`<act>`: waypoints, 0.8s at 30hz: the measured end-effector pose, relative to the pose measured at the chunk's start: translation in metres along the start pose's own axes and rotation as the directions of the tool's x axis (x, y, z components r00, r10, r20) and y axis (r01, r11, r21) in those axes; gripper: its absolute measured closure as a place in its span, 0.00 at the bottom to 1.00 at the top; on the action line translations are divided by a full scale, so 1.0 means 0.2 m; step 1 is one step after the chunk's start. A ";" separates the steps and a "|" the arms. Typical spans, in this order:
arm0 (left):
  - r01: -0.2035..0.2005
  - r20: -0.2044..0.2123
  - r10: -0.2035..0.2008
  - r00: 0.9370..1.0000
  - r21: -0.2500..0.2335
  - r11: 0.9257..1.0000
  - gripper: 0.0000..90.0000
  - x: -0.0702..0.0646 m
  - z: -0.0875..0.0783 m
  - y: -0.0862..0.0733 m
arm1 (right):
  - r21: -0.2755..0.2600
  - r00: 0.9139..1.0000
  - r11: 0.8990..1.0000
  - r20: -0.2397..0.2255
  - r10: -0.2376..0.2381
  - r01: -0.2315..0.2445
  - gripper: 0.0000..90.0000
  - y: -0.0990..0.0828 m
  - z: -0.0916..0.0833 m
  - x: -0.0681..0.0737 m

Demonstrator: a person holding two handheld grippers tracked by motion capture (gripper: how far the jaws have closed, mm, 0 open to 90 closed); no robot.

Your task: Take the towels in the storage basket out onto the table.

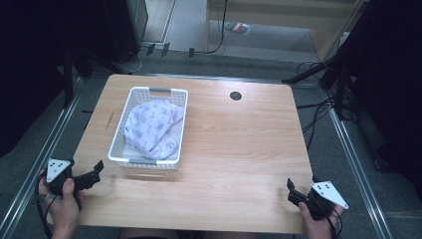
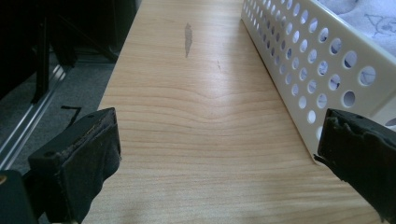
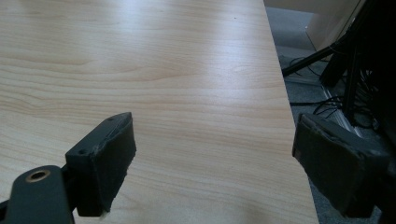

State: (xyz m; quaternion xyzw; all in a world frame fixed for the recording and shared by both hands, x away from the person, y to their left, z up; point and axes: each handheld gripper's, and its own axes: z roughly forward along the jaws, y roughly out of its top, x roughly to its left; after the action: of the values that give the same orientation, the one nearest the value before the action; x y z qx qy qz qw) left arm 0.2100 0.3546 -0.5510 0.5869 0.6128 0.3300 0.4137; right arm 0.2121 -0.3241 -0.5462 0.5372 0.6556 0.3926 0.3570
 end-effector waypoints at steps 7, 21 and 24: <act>0.054 0.022 -0.056 0.998 0.087 0.995 0.00 0.03 0.02 0.01 | 0.006 1.000 1.000 -0.001 0.028 -0.028 0.15 0.00 0.00 -0.01; 0.045 0.057 -0.048 0.997 0.063 0.997 0.01 0.04 -0.09 0.11 | 0.003 1.000 1.000 0.005 0.026 -0.026 0.15 0.00 0.00 -0.01; 0.034 0.076 -0.037 0.996 0.042 0.999 0.00 0.03 -0.11 0.16 | 0.005 1.000 1.000 0.006 0.028 -0.028 0.15 0.00 0.00 -0.01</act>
State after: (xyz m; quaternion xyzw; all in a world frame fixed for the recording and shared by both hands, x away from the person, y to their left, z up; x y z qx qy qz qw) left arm 0.2040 0.3652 -0.5129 0.5964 0.6134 0.2873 0.4307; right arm 0.2129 -0.3265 -0.5460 0.5483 0.6480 0.3943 0.3521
